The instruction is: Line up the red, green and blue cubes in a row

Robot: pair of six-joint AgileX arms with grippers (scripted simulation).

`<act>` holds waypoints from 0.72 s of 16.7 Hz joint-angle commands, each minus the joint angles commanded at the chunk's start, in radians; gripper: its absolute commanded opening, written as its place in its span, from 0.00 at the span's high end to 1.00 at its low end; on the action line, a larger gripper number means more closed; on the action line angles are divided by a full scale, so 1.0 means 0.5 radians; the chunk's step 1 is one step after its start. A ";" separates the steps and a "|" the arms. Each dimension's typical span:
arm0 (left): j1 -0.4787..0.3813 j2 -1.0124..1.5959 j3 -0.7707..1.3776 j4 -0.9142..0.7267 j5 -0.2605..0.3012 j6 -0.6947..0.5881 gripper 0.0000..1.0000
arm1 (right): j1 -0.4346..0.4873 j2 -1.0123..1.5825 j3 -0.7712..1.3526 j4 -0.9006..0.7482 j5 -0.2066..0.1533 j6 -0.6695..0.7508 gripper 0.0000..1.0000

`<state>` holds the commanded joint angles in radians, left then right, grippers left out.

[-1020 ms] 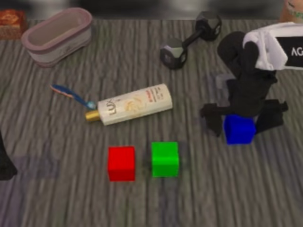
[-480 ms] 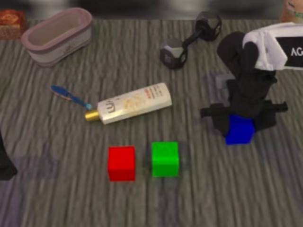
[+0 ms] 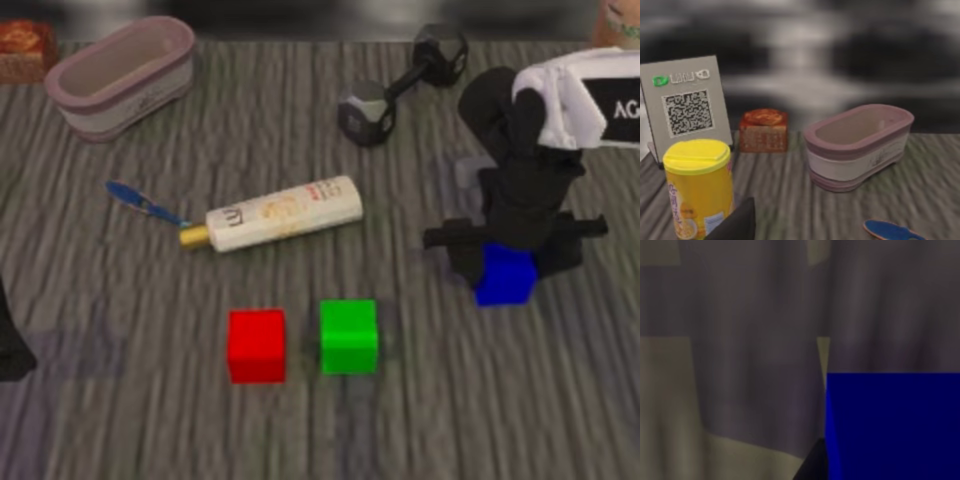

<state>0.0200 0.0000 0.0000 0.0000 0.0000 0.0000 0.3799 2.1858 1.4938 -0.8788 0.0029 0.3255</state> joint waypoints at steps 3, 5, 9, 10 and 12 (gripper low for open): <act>0.000 0.000 0.000 0.000 0.000 0.000 0.00 | 0.001 -0.013 0.030 -0.035 0.002 0.000 1.00; 0.000 0.000 0.000 0.000 0.000 0.000 0.00 | 0.004 -0.052 0.108 -0.155 0.003 0.001 1.00; 0.000 0.000 0.000 0.000 0.000 0.000 0.00 | 0.013 -0.159 0.281 -0.449 0.000 -0.002 1.00; 0.000 0.000 0.000 0.000 0.000 0.000 0.00 | 0.013 -0.177 0.300 -0.475 0.000 -0.003 1.00; 0.000 0.000 0.000 0.000 0.000 0.000 0.00 | 0.013 -0.181 0.304 -0.481 0.000 -0.003 1.00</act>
<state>0.0200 0.0000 0.0000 0.0000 0.0000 0.0000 0.3865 2.0953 1.6458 -1.1194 0.0027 0.3239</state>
